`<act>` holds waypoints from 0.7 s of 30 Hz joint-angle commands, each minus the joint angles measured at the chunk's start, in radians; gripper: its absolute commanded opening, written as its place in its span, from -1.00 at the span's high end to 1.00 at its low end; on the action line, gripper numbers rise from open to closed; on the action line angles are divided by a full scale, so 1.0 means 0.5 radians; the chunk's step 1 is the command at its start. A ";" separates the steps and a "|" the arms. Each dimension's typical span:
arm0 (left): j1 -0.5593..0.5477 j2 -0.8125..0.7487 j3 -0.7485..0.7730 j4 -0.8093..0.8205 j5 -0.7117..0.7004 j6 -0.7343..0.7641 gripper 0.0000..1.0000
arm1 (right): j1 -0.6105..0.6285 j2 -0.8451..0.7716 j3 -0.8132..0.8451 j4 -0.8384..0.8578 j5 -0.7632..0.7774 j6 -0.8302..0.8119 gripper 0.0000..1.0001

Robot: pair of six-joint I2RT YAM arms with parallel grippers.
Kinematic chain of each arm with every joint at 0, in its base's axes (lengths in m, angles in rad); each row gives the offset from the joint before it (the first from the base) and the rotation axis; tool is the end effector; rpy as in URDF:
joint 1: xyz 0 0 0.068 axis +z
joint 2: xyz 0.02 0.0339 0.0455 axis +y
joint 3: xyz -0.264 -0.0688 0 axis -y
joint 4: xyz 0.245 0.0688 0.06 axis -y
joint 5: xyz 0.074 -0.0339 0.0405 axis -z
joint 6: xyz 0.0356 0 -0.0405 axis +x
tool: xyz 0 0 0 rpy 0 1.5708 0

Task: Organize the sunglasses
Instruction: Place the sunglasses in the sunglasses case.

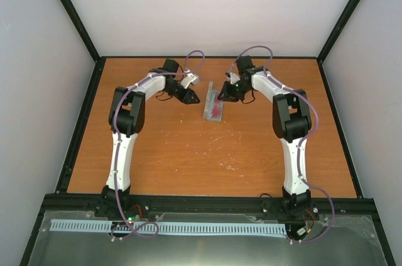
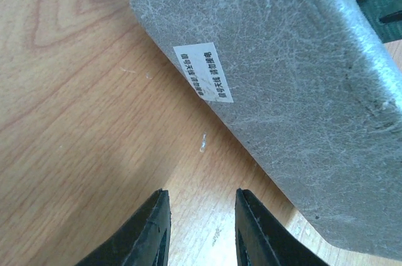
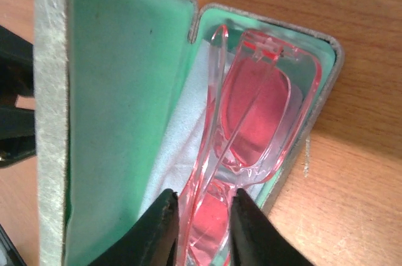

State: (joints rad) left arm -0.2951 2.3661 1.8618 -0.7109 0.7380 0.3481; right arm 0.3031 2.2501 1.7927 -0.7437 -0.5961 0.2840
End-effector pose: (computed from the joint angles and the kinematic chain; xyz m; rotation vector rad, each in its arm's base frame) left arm 0.4589 -0.1645 0.1384 0.9940 2.4115 -0.9935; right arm 0.4422 0.1592 0.1681 -0.1878 2.8010 0.9758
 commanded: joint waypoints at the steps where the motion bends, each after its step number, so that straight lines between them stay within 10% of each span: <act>1: -0.011 -0.100 -0.004 0.025 0.043 -0.023 0.38 | 0.006 -0.082 -0.011 0.016 0.003 -0.002 0.64; 21: -0.011 -0.178 -0.150 0.086 0.028 -0.025 0.38 | 0.097 0.136 0.063 -0.138 0.089 -0.031 0.90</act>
State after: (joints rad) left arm -0.2951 2.3257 1.7935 -0.6876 0.7376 0.3462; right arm 0.3408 2.2742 1.7950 -0.7788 -0.5827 0.2768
